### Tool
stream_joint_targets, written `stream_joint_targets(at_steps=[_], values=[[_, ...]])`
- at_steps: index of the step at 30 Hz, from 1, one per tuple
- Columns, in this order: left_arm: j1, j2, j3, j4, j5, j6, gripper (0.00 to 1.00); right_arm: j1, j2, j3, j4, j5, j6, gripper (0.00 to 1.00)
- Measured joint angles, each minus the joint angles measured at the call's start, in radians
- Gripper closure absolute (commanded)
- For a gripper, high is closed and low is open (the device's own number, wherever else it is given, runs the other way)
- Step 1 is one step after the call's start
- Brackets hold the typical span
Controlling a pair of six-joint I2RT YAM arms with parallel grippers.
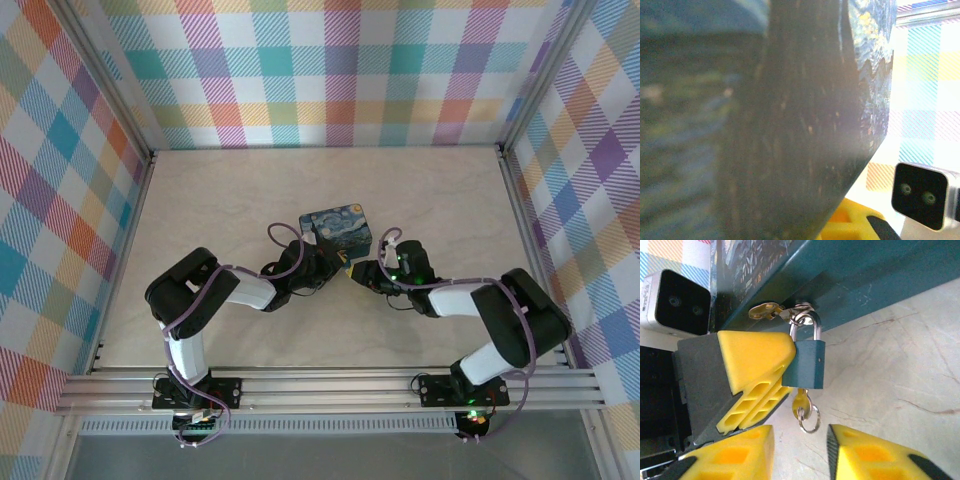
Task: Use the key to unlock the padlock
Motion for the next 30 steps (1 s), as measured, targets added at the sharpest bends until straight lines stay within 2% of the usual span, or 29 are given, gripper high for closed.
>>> stream_joint_targets(at_steps=[6,10,19,24,30], values=[[0.0,-0.003,0.0,-0.003,-0.003,-0.006,1.0,0.0,-0.143,0.008,-0.185,0.086,-0.117,0.5],[0.0,-0.008,0.0,-0.011,-0.003,-0.012,1.0,0.0,-0.254,0.024,-0.307,0.156,-0.219,0.38],[0.0,-0.014,0.0,-0.024,-0.003,-0.015,1.0,0.0,-0.476,0.027,-0.377,0.239,-0.414,0.17],[0.0,-0.019,0.0,-0.034,-0.002,-0.02,1.0,0.011,-0.541,0.027,-0.373,0.247,-0.54,0.13],[0.0,-0.029,0.013,-0.072,-0.002,-0.035,1.0,0.082,-0.567,0.027,-0.374,0.3,-0.771,0.13]])
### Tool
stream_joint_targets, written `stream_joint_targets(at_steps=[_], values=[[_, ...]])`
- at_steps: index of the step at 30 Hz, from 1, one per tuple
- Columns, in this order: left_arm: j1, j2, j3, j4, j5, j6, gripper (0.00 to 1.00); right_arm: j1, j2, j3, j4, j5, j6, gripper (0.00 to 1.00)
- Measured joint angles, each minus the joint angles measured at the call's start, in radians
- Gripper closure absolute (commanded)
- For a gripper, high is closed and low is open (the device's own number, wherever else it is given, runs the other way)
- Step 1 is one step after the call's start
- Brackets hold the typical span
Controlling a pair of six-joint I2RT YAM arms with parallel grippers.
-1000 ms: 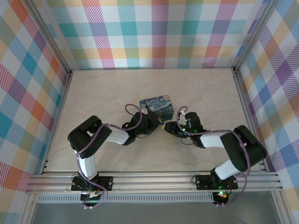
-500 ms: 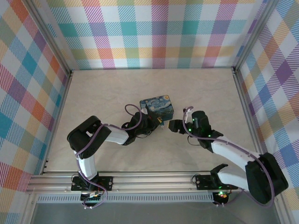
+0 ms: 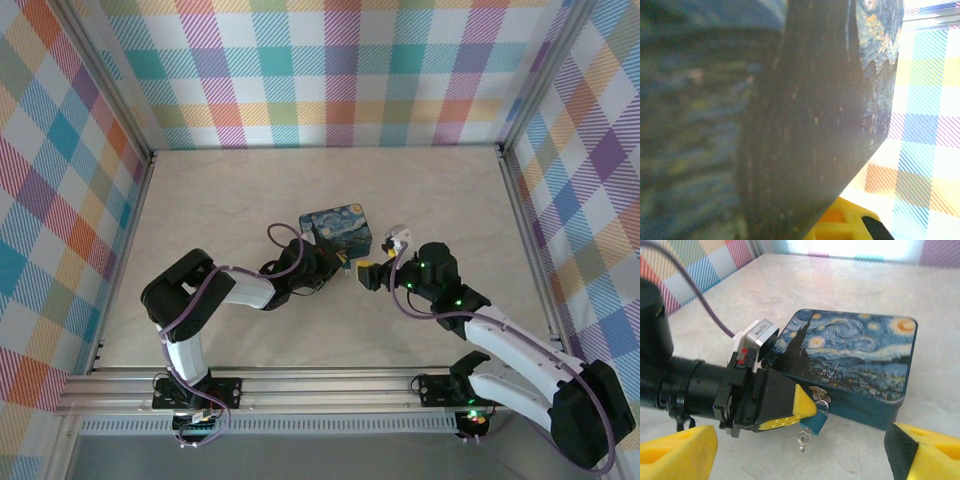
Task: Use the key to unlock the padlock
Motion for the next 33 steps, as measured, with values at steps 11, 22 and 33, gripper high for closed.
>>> stream_joint_targets(at_steps=[11,22,33], values=[[0.0,-0.009,0.016,-0.04,0.003,-0.025,1.0,0.116,0.061,-0.076,0.042,0.121,-0.437,0.15],[0.0,-0.017,0.027,-0.07,0.003,-0.048,1.0,0.187,0.34,-0.074,0.174,0.229,-0.65,0.28],[0.0,-0.028,0.032,-0.096,0.005,-0.066,1.0,0.187,0.451,-0.042,0.276,0.262,-0.739,0.47]])
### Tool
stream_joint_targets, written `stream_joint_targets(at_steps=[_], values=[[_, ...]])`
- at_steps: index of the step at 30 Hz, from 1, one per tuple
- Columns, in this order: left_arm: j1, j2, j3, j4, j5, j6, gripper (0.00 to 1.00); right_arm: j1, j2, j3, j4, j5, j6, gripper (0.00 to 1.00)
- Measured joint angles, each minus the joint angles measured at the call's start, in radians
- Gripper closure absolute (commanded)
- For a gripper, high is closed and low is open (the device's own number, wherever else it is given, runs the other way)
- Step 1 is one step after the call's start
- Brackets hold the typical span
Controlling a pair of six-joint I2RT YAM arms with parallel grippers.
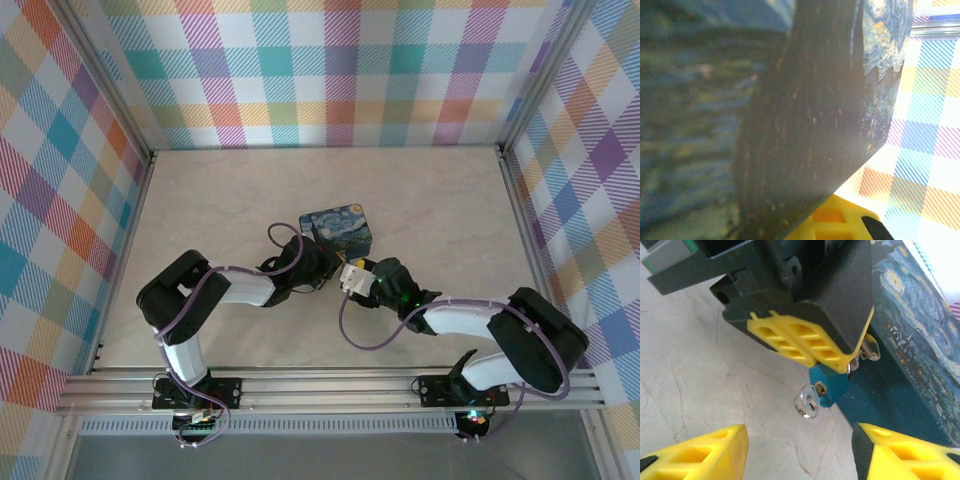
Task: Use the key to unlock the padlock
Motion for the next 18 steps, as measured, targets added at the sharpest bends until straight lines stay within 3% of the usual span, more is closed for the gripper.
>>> stream_joint_targets(at_steps=[14,18], values=[[0.0,0.0,0.0,-0.001,0.002,0.0,1.0,0.0,0.11,0.037,0.055,0.026,-0.056,0.74],[0.0,0.0,0.0,-0.001,0.002,0.0,1.0,0.0,0.116,0.037,0.057,0.037,-0.064,0.77]])
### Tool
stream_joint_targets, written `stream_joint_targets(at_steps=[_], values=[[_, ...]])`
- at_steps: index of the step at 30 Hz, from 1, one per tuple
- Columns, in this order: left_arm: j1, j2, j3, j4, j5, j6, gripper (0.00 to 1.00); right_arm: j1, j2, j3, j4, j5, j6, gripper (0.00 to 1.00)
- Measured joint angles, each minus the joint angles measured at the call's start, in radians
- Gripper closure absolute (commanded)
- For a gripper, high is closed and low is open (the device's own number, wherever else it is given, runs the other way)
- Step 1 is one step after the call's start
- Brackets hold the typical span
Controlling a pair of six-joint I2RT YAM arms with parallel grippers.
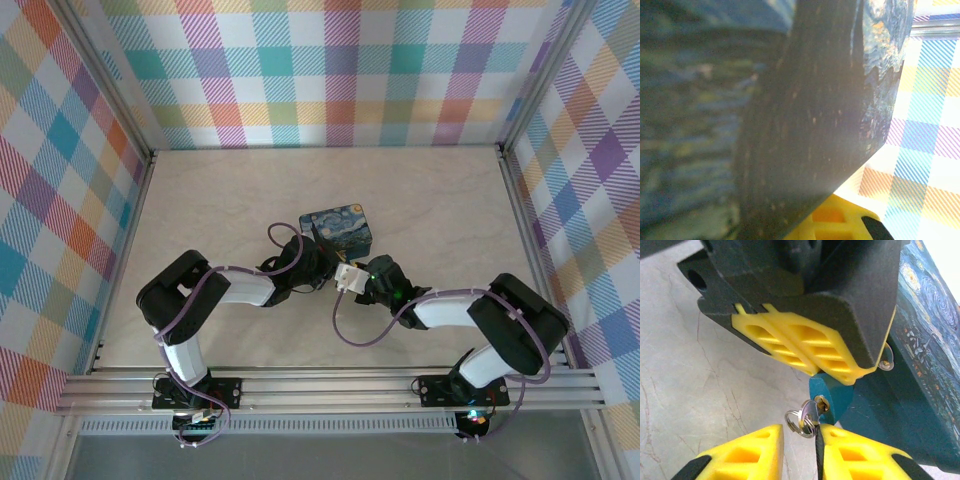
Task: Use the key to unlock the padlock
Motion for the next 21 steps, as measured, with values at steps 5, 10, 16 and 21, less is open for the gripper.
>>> stream_joint_targets(at_steps=[5,10,16,21], values=[[0.0,0.0,0.0,0.0,0.0,0.0,1.0,0.0,0.0,0.007,0.005,0.004,-0.003,0.78],[0.0,-0.001,0.0,0.0,-0.003,-0.005,1.0,0.0,0.006,0.015,0.004,0.003,-0.003,0.81],[0.002,-0.002,0.0,-0.018,-0.002,-0.039,1.0,0.0,0.017,0.022,0.003,0.003,-0.002,0.91],[0.003,-0.002,0.0,-0.018,-0.004,-0.051,1.0,0.0,0.017,0.022,0.002,0.002,0.017,0.98]])
